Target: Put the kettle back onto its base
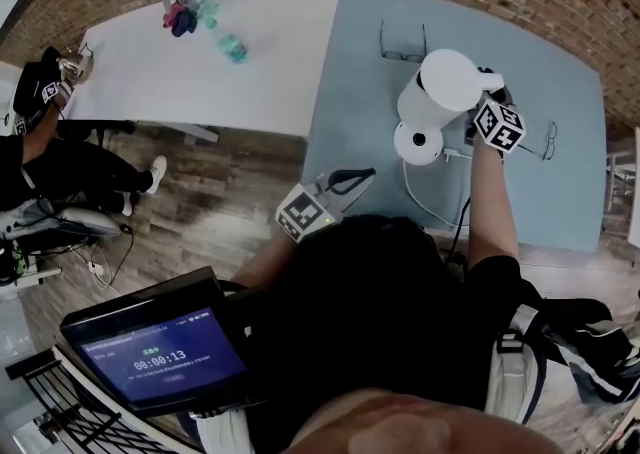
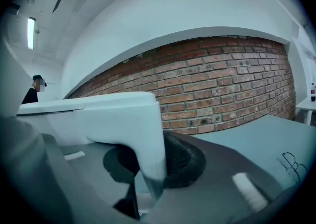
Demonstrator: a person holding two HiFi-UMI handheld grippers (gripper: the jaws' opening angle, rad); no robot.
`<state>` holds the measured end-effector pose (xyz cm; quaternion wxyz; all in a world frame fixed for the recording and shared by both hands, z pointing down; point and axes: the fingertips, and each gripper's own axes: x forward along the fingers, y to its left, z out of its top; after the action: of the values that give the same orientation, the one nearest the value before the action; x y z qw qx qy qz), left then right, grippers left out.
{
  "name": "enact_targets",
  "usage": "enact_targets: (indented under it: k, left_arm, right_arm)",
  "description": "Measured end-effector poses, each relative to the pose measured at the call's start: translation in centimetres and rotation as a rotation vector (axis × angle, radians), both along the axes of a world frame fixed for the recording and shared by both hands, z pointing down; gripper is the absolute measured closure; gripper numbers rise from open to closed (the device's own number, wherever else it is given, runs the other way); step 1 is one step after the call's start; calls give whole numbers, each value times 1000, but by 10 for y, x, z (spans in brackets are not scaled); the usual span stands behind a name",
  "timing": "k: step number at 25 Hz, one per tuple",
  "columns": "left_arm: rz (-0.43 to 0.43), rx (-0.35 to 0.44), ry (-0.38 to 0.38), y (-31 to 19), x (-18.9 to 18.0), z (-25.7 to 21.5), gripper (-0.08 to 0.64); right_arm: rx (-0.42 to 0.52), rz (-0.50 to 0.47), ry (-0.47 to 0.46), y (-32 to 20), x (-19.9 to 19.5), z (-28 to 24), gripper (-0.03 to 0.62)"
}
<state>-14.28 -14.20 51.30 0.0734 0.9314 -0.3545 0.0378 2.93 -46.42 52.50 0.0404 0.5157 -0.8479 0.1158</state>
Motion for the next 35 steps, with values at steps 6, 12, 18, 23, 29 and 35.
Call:
enact_targets:
  k: [6,12,18,23,29,35]
  left_arm:
    - [14,4,8,5,6,-1,558]
    - [72,2,11,4,13,3,558]
    - [104,6,21,3,24,0,558]
    - [113,6,21,5,26,0,558]
    - [104,0,19,8,21,3,558]
    - [90,-2,20,7,18,5,558]
  right_arm:
    - [-7,-1,1,15,9,0,509]
    - [-23,32,3,36,21,4,509]
    - [-41,53,12,52,33,8,509]
    - [-54,71,13,64,39,15,509]
    - [-70,78,-2,72,38,24,508]
    - [-80,77,7,76,36,33,508]
